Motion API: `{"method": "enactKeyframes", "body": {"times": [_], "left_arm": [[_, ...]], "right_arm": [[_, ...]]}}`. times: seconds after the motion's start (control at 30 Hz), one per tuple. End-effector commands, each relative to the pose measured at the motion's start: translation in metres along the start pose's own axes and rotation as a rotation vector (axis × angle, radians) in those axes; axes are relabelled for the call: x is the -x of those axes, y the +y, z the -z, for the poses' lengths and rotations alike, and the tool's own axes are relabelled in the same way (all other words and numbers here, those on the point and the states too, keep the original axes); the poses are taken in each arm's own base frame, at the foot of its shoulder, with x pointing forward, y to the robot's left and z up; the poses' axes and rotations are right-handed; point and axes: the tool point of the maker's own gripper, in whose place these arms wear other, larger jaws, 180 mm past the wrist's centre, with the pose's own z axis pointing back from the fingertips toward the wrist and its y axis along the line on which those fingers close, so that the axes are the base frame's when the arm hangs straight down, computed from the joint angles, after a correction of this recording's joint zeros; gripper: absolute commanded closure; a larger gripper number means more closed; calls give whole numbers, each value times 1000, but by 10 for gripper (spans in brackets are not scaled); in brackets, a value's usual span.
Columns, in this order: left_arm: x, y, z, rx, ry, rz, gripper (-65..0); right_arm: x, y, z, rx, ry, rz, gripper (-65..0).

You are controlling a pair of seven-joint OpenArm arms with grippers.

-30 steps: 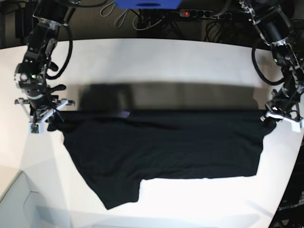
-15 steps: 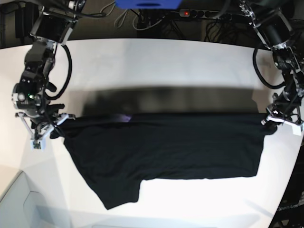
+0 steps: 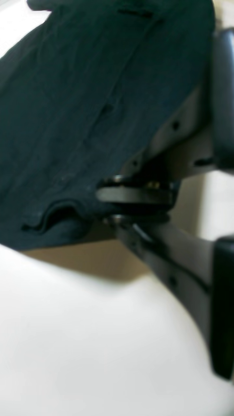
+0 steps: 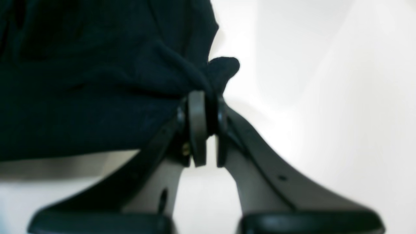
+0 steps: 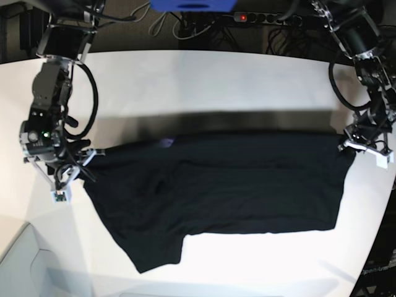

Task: Layout the t-shirt on the table in an organized manner, then fold the t-shirt properly
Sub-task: 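Lift the collar edge and fold it toward the hem with both grippers, then lay the folded edge down and open both grippers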

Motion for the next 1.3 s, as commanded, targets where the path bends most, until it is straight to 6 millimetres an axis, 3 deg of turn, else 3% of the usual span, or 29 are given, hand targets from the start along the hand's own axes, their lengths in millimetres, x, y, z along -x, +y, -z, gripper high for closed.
{"method": "enactKeyframes", "body": {"times": [0.0,0.17,0.37,0.43,0.63,0.77,0.93,1.27], "left_arm": [[-20,0,-6,2,-50,21,-1],[-5,19,-13,-35,-31,1,-1],[18,49,-29,-95,-8,-43,-1],[29,54,-36,-114,12,-26,-1],[53,57,-60,-144,37,36,-1],[67,64,-68,-165,62,48,-1],[70,67,-69,-175,74,53,-1],[85,63,-73,-133,118,111,-15]], "right_arm": [[-18,-10,-10,31,-69,6,0],[6,-7,-26,44,-61,-27,0],[61,1,-38,35,9,-61,0],[83,-5,-40,48,40,-41,0],[136,-17,-52,90,81,64,0],[166,-2,-60,67,91,94,0],[184,12,-66,47,109,122,0],[198,18,-70,37,146,127,0]]}}
